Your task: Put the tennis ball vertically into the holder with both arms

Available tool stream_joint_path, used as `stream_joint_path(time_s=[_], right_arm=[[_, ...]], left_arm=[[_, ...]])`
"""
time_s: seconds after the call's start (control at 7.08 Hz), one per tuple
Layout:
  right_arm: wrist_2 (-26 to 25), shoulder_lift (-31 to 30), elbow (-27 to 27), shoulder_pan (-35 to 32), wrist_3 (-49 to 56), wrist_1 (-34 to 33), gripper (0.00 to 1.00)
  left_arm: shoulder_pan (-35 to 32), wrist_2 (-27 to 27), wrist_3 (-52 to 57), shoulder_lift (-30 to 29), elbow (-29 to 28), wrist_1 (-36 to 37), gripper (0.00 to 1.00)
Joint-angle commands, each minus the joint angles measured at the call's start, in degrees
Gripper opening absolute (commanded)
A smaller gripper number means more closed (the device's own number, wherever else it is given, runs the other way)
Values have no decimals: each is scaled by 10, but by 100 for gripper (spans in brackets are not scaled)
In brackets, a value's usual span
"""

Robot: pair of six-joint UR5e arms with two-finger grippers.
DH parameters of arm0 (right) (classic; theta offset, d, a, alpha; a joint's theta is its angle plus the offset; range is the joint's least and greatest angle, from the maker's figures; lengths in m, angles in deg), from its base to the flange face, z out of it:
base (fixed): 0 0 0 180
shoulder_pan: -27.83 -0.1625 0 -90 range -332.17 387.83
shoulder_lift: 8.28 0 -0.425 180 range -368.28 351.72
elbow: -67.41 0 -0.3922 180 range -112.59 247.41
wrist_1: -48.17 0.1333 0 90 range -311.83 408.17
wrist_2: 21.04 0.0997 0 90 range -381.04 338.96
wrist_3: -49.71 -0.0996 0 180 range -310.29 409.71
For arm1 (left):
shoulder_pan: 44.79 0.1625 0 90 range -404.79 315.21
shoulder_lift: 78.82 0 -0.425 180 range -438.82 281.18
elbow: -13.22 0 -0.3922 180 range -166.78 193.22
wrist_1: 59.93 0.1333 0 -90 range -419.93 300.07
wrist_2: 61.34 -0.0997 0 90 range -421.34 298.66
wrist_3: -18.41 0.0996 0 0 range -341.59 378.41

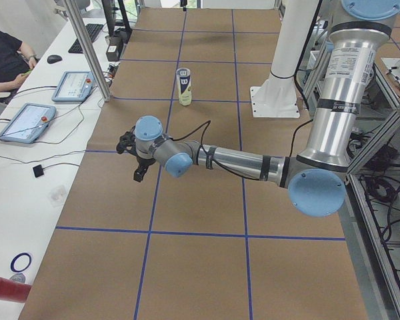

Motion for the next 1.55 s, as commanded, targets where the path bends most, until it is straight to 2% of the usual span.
stream_joint_path(time_s=[0.0,0.14,0.28,0.42,0.57,0.71,0.85,0.99,1.41], right_arm=[[-31,-40,14,-28,35,8,99],[-33,-45,13,-38,30,7,99],[-33,-52,10,-45,22,0,99],[-35,-66,12,-48,19,-1,99],[-36,-69,8,-48,2,-1,99],[-36,-68,-15,-47,-44,0,99],[-32,-71,-40,-47,-71,-1,99],[-30,-69,-43,-45,-73,-1,99],[-26,-61,-48,-32,-108,4,99]], left_arm=[[-74,-3,182,2,-10,162,99],[-79,-9,187,30,-10,182,99],[-78,-67,212,50,-7,184,100],[-80,-68,265,49,-1,217,100],[-87,-66,273,47,29,280,100],[-88,-63,260,46,77,350,100],[-89,-45,256,56,99,372,100],[-88,-9,250,72,86,365,100],[-89,-8,244,72,84,365,100]])
